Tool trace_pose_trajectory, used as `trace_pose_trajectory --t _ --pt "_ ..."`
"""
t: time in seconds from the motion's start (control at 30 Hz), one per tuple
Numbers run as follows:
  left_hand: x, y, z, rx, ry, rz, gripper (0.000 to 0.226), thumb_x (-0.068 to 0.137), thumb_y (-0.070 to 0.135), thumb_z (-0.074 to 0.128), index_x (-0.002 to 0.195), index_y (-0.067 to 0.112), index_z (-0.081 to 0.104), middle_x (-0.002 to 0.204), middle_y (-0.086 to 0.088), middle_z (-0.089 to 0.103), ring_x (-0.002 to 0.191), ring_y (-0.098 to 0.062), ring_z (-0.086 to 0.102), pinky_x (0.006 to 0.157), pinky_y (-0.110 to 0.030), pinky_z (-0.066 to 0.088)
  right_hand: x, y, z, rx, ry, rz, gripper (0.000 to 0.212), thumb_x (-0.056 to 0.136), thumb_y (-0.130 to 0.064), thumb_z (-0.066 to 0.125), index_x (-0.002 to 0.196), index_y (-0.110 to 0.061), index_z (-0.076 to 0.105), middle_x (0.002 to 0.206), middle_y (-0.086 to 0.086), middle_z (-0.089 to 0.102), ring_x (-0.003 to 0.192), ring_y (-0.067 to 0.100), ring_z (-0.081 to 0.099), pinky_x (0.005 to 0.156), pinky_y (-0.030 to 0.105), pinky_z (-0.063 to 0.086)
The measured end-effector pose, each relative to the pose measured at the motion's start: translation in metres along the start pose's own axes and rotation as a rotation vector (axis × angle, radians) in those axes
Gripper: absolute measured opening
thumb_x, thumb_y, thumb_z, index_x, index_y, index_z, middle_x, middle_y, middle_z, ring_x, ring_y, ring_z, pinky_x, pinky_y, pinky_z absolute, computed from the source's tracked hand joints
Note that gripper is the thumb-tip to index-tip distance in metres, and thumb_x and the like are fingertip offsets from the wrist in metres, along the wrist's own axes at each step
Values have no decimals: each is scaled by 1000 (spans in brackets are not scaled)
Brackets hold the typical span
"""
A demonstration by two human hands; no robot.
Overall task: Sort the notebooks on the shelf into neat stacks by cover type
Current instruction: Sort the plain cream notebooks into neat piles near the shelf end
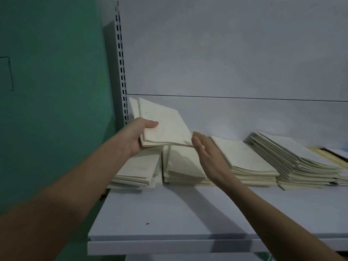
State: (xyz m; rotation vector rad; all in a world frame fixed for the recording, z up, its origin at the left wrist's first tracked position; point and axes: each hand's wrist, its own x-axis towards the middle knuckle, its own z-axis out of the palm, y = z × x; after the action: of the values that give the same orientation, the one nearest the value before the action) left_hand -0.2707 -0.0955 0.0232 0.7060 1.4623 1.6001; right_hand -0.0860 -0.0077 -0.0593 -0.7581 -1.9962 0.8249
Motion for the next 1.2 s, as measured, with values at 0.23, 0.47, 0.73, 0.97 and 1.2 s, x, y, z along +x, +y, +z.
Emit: trace_pose_trajectory --t 0.23,0.47,0.73,0.97,1.2 --pt "3 -5 -17 -116 86 29 40 89 -2 56 128 10 55 109 -11 68 89 -27 67 50 -38 58 -24 49 19 -786 -321 -264 67 92 -63 29 133 -15 52 137 0 53 126 25 48 98 40 40" --pt "3 -3 -23 -147 70 39 41 91 -3 54 129 10 53 110 -11 67 92 -29 67 56 -44 60 -18 26 -21 -80 35 26 45 99 -46 38 85 -12 63 77 6 64 69 24 58 60 34 45" --pt "-13 -11 22 -117 -65 -41 21 96 12 52 115 4 56 101 -18 66 88 -31 65 55 -37 59 -3 -37 -37 -316 140 -252 27 102 -40 41 114 -32 64 87 -7 69 79 19 61 67 32 44" --pt "-11 -36 40 -217 -232 -3 56 96 58 40 118 13 65 108 -14 72 93 -28 70 78 -41 57 -20 -43 -27 -366 -47 -307 38 100 -40 43 136 -34 52 139 -17 52 124 0 41 89 -1 28" --pt "-16 -40 41 -233 -257 -7 68 84 68 52 123 14 61 112 -13 71 102 -30 69 85 -42 57 -29 -45 -34 -377 -10 -232 36 99 -46 42 132 -41 54 136 -24 53 121 5 53 98 34 45"
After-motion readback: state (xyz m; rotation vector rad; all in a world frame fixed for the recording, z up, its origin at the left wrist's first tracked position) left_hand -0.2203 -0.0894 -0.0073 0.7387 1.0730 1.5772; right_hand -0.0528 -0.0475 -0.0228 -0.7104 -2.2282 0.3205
